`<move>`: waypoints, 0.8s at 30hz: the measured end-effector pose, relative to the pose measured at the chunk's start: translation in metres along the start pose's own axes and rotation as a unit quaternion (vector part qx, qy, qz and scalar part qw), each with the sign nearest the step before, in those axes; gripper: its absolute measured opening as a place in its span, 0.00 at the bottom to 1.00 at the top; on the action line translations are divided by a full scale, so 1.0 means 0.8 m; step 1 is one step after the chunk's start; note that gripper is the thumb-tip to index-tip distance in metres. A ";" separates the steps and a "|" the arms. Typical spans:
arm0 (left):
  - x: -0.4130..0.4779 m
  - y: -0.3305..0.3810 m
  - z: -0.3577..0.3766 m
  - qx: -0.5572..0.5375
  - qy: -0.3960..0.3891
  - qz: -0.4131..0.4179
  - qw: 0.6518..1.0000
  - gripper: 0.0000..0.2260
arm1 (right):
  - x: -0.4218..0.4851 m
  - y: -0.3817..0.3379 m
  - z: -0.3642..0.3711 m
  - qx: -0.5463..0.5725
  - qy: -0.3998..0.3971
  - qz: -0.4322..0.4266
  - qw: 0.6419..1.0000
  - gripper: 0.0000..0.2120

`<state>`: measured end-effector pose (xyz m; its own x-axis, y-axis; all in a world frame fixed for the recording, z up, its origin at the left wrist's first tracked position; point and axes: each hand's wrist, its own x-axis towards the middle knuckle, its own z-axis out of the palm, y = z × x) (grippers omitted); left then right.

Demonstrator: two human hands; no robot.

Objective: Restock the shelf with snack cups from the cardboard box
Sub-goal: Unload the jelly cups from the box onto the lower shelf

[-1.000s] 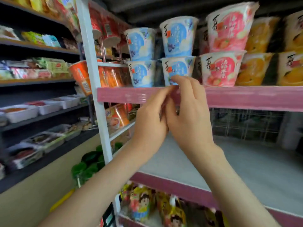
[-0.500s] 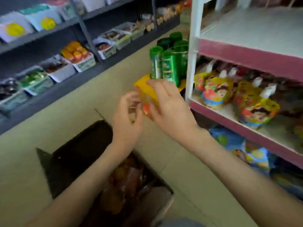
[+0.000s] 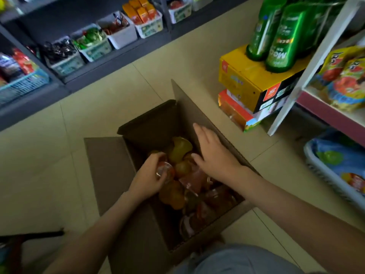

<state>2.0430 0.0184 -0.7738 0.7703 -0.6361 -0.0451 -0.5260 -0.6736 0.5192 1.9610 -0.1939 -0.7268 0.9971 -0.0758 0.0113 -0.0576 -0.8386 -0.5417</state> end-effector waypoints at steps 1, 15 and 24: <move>-0.006 -0.009 0.004 0.014 -0.016 0.011 1.000 0.23 | -0.005 0.013 0.001 -0.032 0.004 -0.011 0.999 0.36; -0.014 -0.005 0.076 0.288 -0.245 0.091 0.921 0.51 | -0.071 0.077 0.024 -0.288 -0.035 -0.183 0.939 0.42; -0.030 0.022 0.100 0.447 -0.277 0.033 0.850 0.33 | -0.072 0.079 0.023 -0.304 -0.061 -0.192 0.931 0.43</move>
<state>1.9864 -0.0078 -0.8317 0.5715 -0.5962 -0.5638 -0.8154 -0.4894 -0.3090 1.9006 -0.2325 -0.7772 0.9461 0.3238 -0.0099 0.3238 -0.9443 0.0588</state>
